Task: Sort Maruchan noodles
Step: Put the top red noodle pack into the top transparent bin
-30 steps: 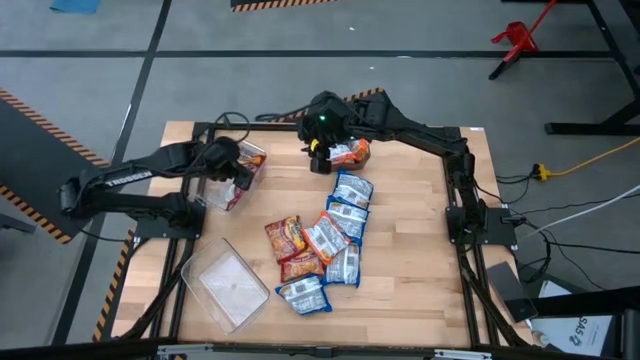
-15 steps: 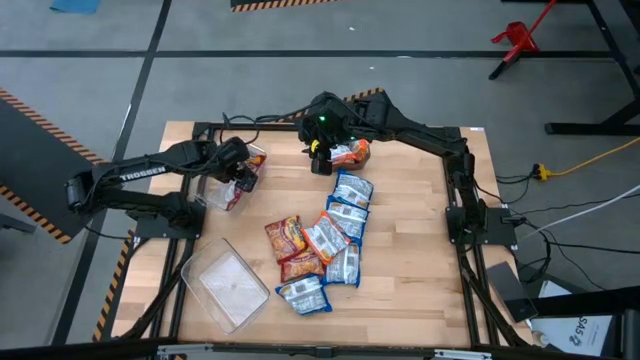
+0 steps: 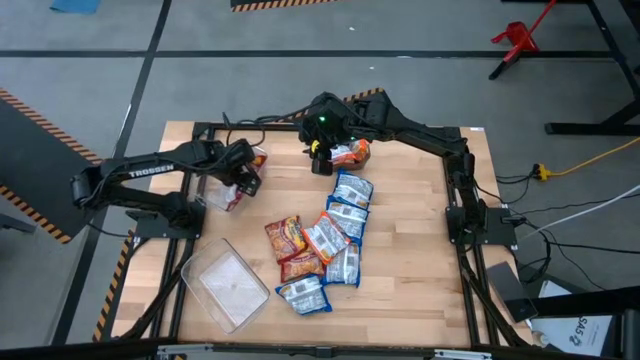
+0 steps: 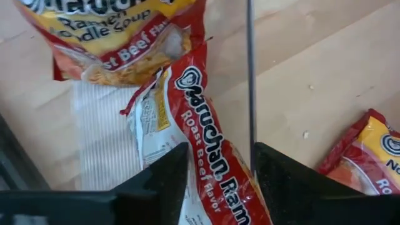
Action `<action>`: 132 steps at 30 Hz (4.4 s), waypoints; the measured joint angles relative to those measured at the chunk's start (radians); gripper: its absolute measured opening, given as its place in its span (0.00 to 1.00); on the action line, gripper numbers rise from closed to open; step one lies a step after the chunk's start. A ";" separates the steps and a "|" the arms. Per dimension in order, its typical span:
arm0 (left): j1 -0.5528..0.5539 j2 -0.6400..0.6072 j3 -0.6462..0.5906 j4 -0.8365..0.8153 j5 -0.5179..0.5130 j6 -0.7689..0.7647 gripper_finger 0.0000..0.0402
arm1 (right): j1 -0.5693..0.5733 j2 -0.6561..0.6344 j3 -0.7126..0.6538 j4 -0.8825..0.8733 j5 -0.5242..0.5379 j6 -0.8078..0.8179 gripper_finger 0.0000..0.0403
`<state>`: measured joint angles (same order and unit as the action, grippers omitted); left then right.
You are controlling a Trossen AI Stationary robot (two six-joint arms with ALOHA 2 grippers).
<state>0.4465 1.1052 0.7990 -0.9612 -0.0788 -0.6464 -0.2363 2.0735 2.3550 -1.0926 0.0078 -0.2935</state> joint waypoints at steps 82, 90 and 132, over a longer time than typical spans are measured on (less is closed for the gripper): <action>0.035 0.137 0.283 -0.230 -0.098 1.722 0.00 | 0.000 0.001 0.000 -0.010 0.000 0.040 0.42; 0.101 0.184 0.283 -0.202 -0.123 1.921 0.00 | 0.000 0.001 0.000 -0.010 0.000 0.057 0.42; 0.005 0.133 0.283 -0.244 -0.134 2.165 0.00 | 0.000 0.001 0.000 -0.026 0.000 0.080 0.42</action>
<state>0.4518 1.2378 1.0817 -1.2052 -0.2129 1.5190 -0.2359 2.0747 2.3550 -1.1183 0.0074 -0.2138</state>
